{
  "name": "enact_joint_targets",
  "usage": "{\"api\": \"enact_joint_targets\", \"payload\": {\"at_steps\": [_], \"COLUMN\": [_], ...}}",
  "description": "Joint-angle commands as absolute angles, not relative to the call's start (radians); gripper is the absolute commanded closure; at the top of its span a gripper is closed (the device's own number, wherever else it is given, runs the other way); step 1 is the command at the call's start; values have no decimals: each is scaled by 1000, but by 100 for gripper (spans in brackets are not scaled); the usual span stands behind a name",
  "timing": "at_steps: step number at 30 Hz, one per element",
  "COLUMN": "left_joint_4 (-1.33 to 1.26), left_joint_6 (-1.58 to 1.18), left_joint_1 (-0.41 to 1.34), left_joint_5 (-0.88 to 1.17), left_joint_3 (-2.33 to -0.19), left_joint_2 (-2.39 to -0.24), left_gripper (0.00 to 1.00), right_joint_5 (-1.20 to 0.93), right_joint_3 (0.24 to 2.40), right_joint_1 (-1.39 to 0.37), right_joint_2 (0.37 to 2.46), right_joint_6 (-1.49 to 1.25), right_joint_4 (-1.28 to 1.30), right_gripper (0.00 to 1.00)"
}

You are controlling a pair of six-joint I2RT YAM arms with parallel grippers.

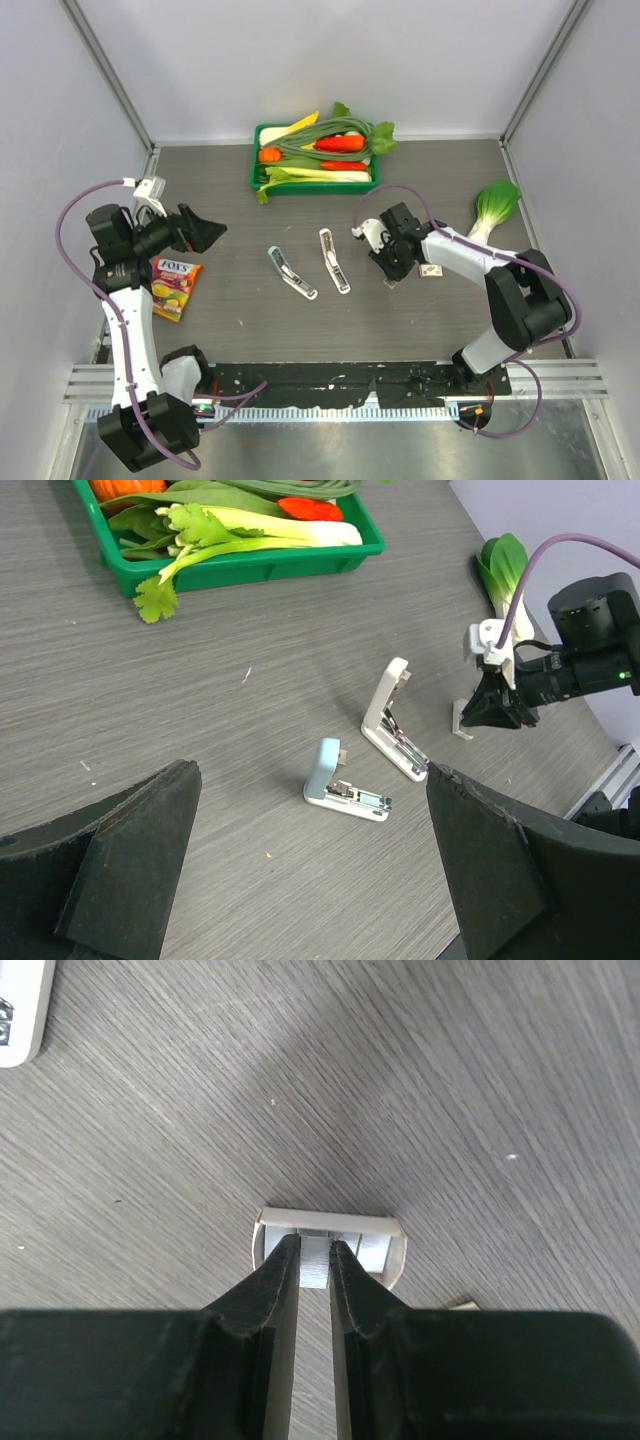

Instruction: Load the staples into the stapler

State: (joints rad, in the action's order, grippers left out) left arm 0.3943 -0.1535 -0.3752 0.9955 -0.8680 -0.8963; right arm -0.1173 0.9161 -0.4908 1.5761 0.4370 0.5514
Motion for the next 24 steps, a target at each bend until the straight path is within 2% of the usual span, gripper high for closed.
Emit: {"api": "enact_joint_targets", "payload": {"at_steps": [1, 11, 17, 24], "left_joint_4": [350, 348, 370, 373], "left_joint_6": [-152, -146, -107, -100], "left_joint_1": [-376, -374, -379, -417], "left_joint_5": [1008, 977, 924, 904], "left_joint_3": [-864, -862, -867, -867], "left_joint_2": [-891, -907, -910, -907], "left_gripper": [0, 0, 0, 0], "right_joint_5": [-81, -71, 74, 32], "right_joint_3": [953, 1057, 1138, 1128], "right_joint_1": [-488, -524, -664, -729], "right_joint_2": [1462, 1371, 1462, 1586], "right_joint_6": [391, 155, 2, -277], "right_joint_4": [548, 479, 354, 250], "right_gripper": [87, 87, 87, 87]}}
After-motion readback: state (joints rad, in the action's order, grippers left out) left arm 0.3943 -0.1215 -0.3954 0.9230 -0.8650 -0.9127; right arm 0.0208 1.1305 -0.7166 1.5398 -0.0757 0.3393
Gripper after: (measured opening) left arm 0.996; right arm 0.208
